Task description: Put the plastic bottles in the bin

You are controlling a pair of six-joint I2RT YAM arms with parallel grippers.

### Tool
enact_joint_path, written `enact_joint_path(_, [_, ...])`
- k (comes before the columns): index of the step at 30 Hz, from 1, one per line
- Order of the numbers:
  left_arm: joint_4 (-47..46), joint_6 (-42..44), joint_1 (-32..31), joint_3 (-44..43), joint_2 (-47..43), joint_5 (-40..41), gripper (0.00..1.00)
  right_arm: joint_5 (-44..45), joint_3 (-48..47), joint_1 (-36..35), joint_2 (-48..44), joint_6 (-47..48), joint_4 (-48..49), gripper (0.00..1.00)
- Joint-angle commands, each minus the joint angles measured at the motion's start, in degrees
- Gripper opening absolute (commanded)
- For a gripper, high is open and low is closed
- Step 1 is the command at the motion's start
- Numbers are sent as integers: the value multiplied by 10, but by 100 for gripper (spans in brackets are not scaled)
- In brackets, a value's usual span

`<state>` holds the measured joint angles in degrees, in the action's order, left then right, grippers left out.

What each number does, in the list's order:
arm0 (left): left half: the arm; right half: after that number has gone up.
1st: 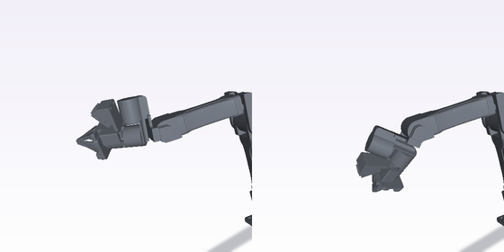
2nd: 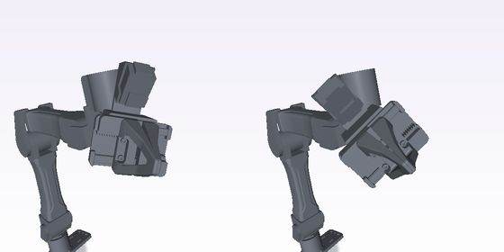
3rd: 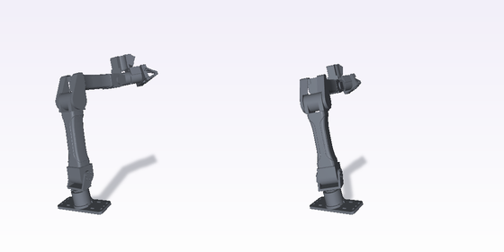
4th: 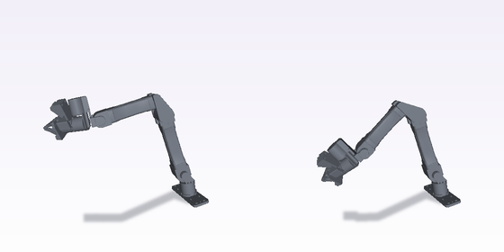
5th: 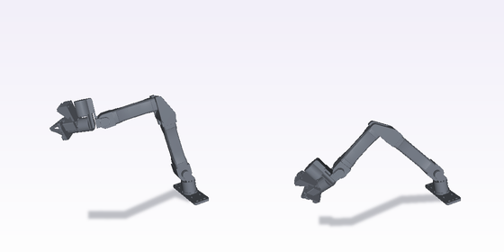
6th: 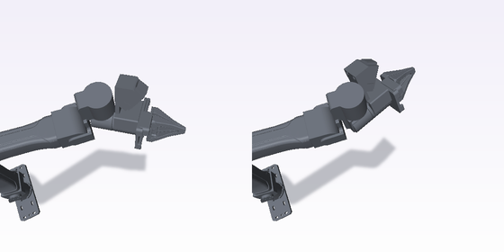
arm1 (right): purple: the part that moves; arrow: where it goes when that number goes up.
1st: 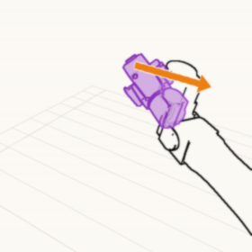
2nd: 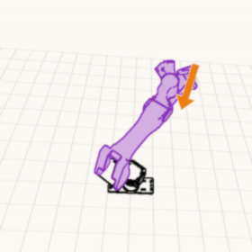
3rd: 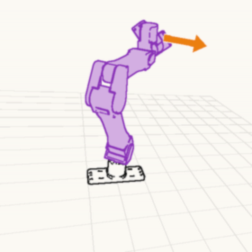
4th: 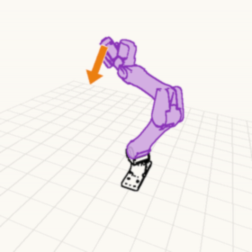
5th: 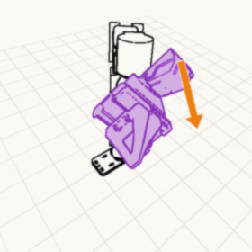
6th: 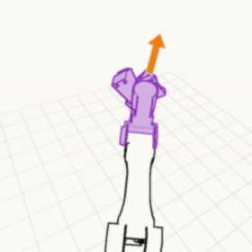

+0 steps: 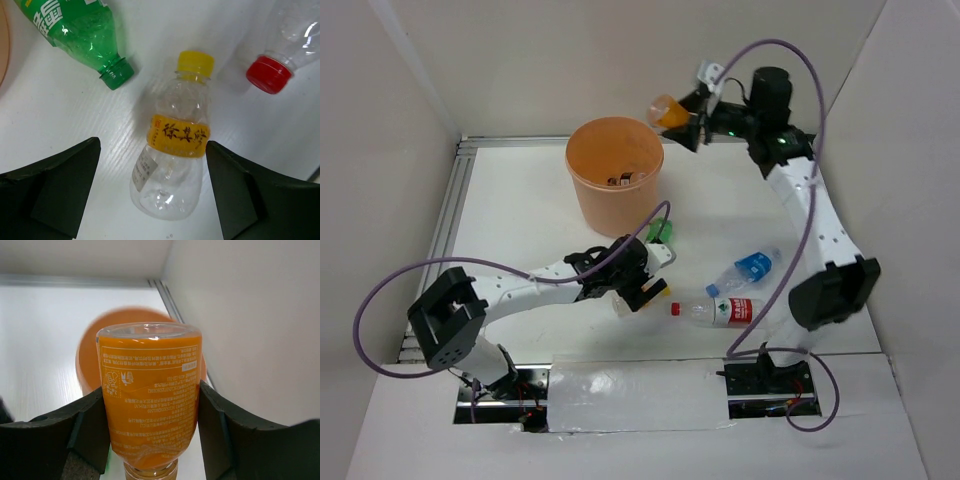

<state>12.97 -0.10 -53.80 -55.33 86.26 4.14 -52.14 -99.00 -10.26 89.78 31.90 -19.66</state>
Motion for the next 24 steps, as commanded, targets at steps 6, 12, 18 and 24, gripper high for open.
enact_joint_path(6, [-60,-28,-11,16,57,40,97,9,-233,-131,239,-175,66,34])
enact_joint_path(12, [-50,-34,-22,29,87,40,80,62,-247,-130,263,-207,47,100])
enact_joint_path(18, [-50,-39,-28,35,62,29,35,112,-183,-37,170,-152,-46,98])
enact_joint_path(24, [-13,-46,-18,-76,-45,41,5,58,-21,133,59,1,-162,9])
